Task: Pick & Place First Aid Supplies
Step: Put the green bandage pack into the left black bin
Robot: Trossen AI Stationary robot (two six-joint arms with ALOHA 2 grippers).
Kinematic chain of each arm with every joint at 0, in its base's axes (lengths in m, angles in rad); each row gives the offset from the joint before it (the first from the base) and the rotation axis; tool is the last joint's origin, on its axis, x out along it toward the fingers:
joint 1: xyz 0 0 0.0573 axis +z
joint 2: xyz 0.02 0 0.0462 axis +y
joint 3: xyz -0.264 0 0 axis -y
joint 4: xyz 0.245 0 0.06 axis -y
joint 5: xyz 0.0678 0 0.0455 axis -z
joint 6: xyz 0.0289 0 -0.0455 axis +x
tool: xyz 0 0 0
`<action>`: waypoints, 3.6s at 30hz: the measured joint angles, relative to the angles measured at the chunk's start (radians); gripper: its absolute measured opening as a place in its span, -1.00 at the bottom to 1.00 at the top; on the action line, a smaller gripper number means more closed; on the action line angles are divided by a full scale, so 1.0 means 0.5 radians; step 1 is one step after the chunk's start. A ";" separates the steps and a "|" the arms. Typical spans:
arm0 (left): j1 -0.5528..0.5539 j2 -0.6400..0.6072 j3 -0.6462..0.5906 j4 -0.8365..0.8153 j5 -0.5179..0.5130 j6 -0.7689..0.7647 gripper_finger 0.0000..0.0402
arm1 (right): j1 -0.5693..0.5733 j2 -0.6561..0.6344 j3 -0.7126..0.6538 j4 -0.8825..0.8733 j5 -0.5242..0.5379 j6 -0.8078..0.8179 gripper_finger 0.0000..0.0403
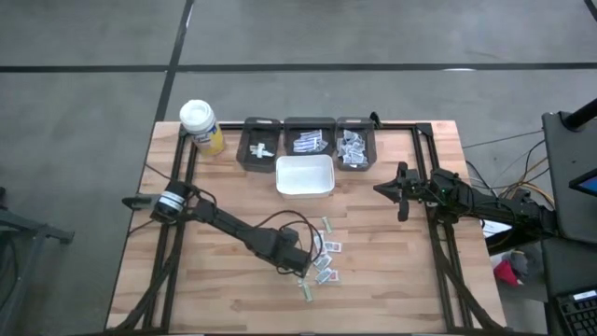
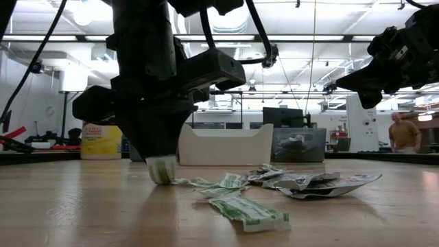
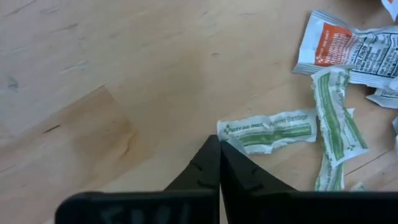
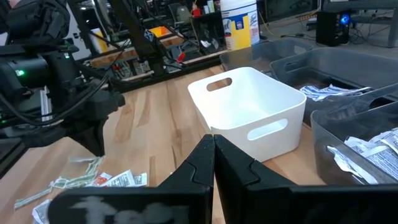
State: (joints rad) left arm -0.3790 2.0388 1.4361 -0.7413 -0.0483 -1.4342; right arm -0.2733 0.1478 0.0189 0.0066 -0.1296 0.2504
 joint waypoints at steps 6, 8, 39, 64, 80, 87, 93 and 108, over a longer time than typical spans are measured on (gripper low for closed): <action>-0.004 -0.018 0.054 -0.301 0.021 -0.002 -1.00 | -0.001 -0.001 0.000 0.000 -0.001 -0.001 -0.96; -0.005 -0.029 0.096 -0.440 -0.012 -0.002 -1.00 | 0.000 0.000 0.000 -0.001 -0.001 0.000 -0.96; -0.009 -0.092 0.241 -0.556 -0.061 -0.068 -0.58 | 0.000 0.013 0.000 -0.001 -0.001 -0.001 -0.96; -0.011 -0.112 -0.246 -0.072 0.023 0.145 -0.72 | 0.000 0.019 0.000 -0.001 0.000 0.000 -0.96; -0.031 -0.445 -0.245 -0.107 0.094 0.585 -0.99 | 0.000 0.022 -0.001 -0.001 0.000 0.018 -0.96; -0.020 -0.711 -0.245 -0.056 -0.472 0.773 -1.00 | -0.001 0.025 0.000 0.000 0.001 0.015 -0.96; 0.108 -0.893 -0.167 -0.063 -1.735 0.963 -1.00 | 0.000 0.024 0.000 -0.001 0.001 0.016 -0.96; 1.641 -0.833 -0.103 -0.212 -0.921 1.724 -1.00 | 0.000 0.024 -0.001 -0.001 0.002 0.062 -0.96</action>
State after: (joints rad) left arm 0.4417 1.6221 1.3846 -0.8474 -0.5087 -0.5722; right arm -0.2733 0.1597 0.0185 0.0063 -0.1284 0.2813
